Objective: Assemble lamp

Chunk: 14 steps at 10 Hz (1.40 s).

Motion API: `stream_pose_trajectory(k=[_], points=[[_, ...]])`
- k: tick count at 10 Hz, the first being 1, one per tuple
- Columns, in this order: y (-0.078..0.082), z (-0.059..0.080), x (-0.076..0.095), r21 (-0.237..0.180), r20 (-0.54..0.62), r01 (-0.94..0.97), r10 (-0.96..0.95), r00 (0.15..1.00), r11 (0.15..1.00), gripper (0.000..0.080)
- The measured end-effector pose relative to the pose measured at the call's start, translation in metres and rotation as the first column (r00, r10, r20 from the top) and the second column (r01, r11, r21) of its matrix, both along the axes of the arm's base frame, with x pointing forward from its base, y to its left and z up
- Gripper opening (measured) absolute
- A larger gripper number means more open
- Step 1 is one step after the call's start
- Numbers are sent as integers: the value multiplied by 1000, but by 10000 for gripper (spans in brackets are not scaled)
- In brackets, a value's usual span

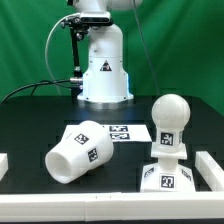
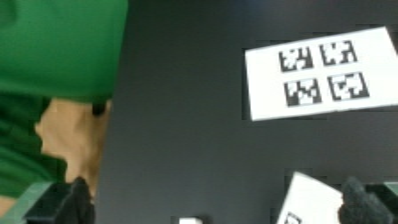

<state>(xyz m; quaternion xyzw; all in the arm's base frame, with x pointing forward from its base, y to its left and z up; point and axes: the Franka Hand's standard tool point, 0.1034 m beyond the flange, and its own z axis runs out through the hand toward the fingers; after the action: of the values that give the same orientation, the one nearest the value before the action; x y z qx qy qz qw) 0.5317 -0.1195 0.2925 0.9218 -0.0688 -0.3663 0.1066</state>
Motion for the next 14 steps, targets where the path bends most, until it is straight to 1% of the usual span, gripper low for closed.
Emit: stream_pose_trajectory(k=[1, 2, 4, 5, 6, 7, 10, 11, 12, 13, 14], points=[[0, -11, -2, 25, 8, 90, -90, 996, 996, 699], [-3, -23, 2, 29, 29, 131, -132, 991, 991, 699], [-1, -52, 10, 49, 99, 166, -171, 980, 985, 699], [1, -61, 11, 68, 113, 182, -189, 975, 981, 699], [5, -62, 11, 54, 116, 187, -192, 975, 981, 699], [13, -61, 13, 35, 116, 180, -183, 976, 983, 699], [10, -62, 12, 37, 115, 184, -187, 976, 982, 699], [8, -66, 10, 54, 113, 210, -215, 970, 976, 699], [2, -79, 8, 93, 103, 277, -286, 953, 956, 699], [-2, -89, 7, 136, 93, 339, -353, 931, 931, 699], [-1, -95, 9, 194, 84, 390, -411, 908, 900, 699]])
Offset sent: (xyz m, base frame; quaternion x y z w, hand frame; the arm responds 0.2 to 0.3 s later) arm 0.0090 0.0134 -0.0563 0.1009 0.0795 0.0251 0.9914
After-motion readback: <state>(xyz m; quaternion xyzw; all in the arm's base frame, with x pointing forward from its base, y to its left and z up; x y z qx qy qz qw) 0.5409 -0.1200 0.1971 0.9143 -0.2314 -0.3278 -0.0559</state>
